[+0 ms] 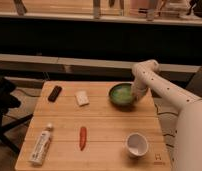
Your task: Pick up the ceramic bowl
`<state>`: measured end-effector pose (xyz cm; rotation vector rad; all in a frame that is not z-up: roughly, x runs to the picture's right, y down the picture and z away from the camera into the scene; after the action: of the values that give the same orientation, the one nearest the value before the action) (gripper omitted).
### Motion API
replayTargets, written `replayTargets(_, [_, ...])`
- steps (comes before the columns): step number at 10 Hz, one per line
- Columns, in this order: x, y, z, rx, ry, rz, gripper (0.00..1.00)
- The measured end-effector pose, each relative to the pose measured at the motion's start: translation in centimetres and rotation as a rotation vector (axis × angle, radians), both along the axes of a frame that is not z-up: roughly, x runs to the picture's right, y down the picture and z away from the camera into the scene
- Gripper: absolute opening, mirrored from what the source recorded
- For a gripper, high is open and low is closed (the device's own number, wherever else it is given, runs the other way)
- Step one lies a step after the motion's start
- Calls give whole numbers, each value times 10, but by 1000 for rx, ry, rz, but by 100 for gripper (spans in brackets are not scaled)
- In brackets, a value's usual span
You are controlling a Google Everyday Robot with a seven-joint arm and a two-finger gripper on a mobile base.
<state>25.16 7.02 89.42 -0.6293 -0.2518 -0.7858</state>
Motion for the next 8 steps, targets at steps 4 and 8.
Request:
replayTargets(4, [-2, -21, -24, 2, -6, -14, 4])
replayTargets(8, [-1, -24, -28, 4, -12, -17, 4])
